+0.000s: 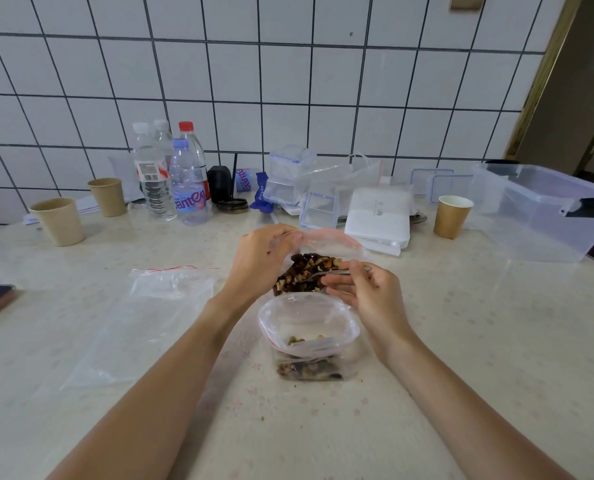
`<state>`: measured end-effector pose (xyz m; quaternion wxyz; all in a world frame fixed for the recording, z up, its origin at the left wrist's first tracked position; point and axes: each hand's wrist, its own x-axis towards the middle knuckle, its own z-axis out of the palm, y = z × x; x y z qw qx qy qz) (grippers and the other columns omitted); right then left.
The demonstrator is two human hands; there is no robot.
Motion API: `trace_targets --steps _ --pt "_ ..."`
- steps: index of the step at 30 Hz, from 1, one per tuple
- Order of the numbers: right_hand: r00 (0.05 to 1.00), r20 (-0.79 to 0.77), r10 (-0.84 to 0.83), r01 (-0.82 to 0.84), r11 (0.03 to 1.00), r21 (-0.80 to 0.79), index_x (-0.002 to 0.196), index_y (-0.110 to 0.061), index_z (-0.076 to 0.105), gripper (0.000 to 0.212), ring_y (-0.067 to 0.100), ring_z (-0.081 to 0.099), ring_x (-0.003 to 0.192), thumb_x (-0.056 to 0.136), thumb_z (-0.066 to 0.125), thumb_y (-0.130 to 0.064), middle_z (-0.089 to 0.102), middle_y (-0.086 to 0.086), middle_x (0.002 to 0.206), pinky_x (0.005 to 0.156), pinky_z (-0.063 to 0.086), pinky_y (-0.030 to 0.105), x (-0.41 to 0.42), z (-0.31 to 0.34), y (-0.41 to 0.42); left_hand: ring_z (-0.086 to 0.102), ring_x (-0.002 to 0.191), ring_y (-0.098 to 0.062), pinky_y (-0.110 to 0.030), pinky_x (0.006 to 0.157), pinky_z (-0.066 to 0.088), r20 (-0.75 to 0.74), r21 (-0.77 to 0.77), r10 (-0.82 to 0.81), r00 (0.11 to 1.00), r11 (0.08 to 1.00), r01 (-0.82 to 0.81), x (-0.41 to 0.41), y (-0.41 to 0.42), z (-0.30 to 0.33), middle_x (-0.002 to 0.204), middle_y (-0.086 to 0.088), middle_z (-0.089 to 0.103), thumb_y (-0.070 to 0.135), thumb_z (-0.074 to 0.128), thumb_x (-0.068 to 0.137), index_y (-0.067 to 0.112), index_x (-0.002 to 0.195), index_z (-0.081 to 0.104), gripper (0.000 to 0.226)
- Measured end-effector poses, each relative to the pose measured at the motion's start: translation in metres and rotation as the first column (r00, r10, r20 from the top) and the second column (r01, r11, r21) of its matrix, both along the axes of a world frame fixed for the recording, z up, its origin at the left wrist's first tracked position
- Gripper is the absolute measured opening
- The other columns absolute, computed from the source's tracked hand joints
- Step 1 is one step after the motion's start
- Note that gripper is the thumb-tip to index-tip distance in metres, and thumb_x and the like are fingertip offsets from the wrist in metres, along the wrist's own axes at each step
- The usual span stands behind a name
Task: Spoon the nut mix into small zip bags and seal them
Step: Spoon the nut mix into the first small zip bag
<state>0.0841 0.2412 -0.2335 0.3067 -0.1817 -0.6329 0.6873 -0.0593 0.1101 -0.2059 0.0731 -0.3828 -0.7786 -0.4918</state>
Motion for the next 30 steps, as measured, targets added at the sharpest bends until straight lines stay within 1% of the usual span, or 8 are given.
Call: trace_targets --steps 4,8,13,16,21,25,28,30 --pt "0.997 0.034 0.063 -0.064 0.998 0.028 0.109 0.0 0.071 0.035 0.023 0.079 0.091 0.111 0.045 -0.022 0.08 0.012 0.094 0.079 0.063 0.026 0.003 0.002 0.001 0.066 0.101 0.0 -0.013 0.087 0.046 0.035 -0.005 -0.022 0.999 1.0 0.023 0.002 0.0 0.001 0.096 0.011 0.075 0.027 0.056 0.105 0.022 0.106 0.076 0.021" --pt "0.995 0.042 0.092 -0.09 0.995 -0.053 0.111 0.002 0.071 0.035 0.024 0.079 0.092 0.112 0.044 -0.02 0.08 0.014 0.095 0.074 0.062 0.024 0.004 0.006 0.002 0.067 0.101 -0.005 -0.014 0.085 0.045 0.052 -0.009 -0.002 0.999 1.0 0.002 0.001 0.001 0.001 0.094 0.009 0.075 0.025 0.053 0.106 0.021 0.104 0.076 0.023" --pt "0.993 0.045 0.11 -0.102 0.982 -0.159 0.112 0.005 0.07 0.034 0.026 0.079 0.093 0.111 0.045 -0.019 0.08 0.017 0.096 0.077 0.063 0.026 0.004 0.009 0.001 0.067 0.095 -0.002 -0.015 0.083 0.047 0.039 0.0 0.001 0.999 1.0 -0.001 0.0 0.001 0.0 0.089 0.009 0.075 0.029 0.051 0.107 0.024 0.099 0.074 0.025" --pt "0.993 0.041 0.113 -0.102 0.973 -0.207 0.112 0.006 0.069 0.035 0.028 0.079 0.093 0.111 0.045 -0.019 0.079 0.019 0.096 0.079 0.064 0.028 0.005 0.011 0.002 0.066 0.095 0.002 -0.02 0.087 0.049 0.023 0.009 0.003 1.0 1.0 -0.003 -0.001 0.001 0.0 0.089 0.012 0.074 0.03 0.05 0.107 0.024 0.097 0.074 0.027" --pt "0.998 0.023 0.055 -0.048 0.966 -0.254 0.109 0.007 0.066 0.034 0.036 0.078 0.089 0.111 0.042 -0.018 0.077 0.026 0.095 0.069 0.065 0.033 0.007 0.019 0.006 0.065 0.103 -0.004 -0.014 0.082 0.045 0.042 -0.025 0.044 0.998 0.999 -0.043 -0.002 -0.001 0.004 0.103 0.015 0.072 0.03 0.055 0.106 0.024 0.119 0.074 0.024" --pt "1.0 -0.002 0.014 -0.014 0.976 -0.219 0.102 0.004 0.066 0.037 0.038 0.078 0.082 0.112 0.039 -0.02 0.076 0.027 0.088 0.063 0.065 0.036 0.01 0.026 0.013 0.061 0.105 -0.004 -0.008 0.078 0.038 0.034 -0.108 0.061 0.998 0.993 -0.057 -0.002 -0.008 0.014 0.113 0.015 0.07 0.03 0.061 0.103 0.027 0.123 0.072 0.023" --pt "0.999 -0.038 -0.007 0.0 0.982 -0.191 0.098 0.002 0.066 0.039 0.036 0.078 0.075 0.112 0.039 -0.022 0.076 0.025 0.083 0.057 0.063 0.034 0.014 0.033 0.019 0.055 0.115 0.0 -0.016 0.092 0.04 0.004 -0.113 0.07 0.998 0.991 -0.069 0.005 -0.019 0.026 0.125 0.017 0.065 0.031 0.065 0.101 0.027 0.127 0.07 0.027" --pt "0.997 -0.071 -0.002 -0.011 0.984 -0.176 0.095 0.001 0.066 0.04 0.037 0.078 0.074 0.112 0.038 -0.024 0.076 0.025 0.08 0.056 0.063 0.034 0.018 0.038 0.021 0.055 0.11 0.002 -0.02 0.095 0.039 -0.062 -0.112 0.092 0.994 0.989 -0.098 0.011 -0.03 0.033 0.12 0.022 0.062 0.034 0.066 0.1 0.028 0.125 0.071 0.026"
